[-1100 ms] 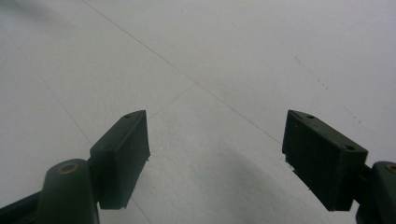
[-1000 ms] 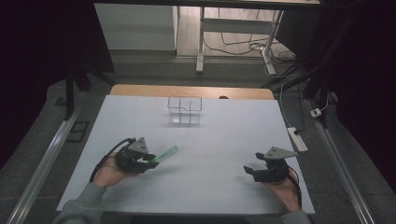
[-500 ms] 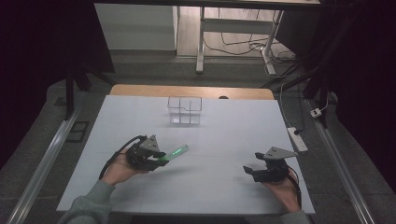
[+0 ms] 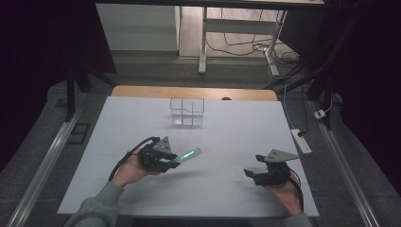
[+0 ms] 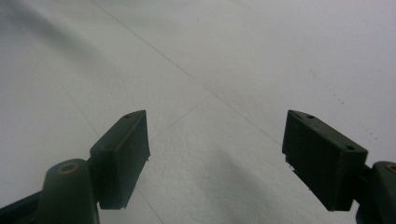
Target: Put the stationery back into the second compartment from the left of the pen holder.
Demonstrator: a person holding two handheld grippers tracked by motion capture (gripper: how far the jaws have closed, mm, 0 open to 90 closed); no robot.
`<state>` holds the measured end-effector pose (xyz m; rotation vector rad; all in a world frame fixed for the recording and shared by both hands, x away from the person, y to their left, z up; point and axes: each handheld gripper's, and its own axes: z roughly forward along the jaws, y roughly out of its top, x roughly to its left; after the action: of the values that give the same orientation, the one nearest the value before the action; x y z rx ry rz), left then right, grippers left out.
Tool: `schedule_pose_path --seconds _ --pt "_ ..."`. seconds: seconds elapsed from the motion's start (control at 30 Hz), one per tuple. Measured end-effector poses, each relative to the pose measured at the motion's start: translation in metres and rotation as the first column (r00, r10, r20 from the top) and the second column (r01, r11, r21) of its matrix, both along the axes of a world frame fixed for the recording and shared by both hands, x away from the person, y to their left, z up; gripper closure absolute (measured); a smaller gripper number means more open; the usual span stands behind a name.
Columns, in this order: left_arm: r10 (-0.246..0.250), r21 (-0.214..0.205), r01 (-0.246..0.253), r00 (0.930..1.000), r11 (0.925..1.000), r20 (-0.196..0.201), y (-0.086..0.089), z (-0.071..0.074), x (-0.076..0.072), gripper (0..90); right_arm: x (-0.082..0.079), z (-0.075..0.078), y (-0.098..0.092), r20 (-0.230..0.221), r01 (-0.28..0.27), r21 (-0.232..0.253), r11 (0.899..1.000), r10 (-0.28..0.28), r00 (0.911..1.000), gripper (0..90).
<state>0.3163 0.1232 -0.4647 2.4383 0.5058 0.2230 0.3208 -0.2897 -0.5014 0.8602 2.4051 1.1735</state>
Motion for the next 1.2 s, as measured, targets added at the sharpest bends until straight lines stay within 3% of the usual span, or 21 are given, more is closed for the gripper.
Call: schedule_pose_path --seconds 0.4,1.2 --pt "-0.042 0.021 0.042 0.9991 0.9989 0.003 -0.021 -0.003 0.003 66.7 -0.001 0.001 0.008 0.009 -0.027 -0.001 1.0 0.027 0.9996 22.4" --pt "-0.075 0.042 0.074 0.9972 0.9964 0.01 -0.042 -0.008 0.004 66.7 -0.003 0.003 0.031 -0.003 -0.098 -0.006 0.995 0.098 0.9952 23.9"
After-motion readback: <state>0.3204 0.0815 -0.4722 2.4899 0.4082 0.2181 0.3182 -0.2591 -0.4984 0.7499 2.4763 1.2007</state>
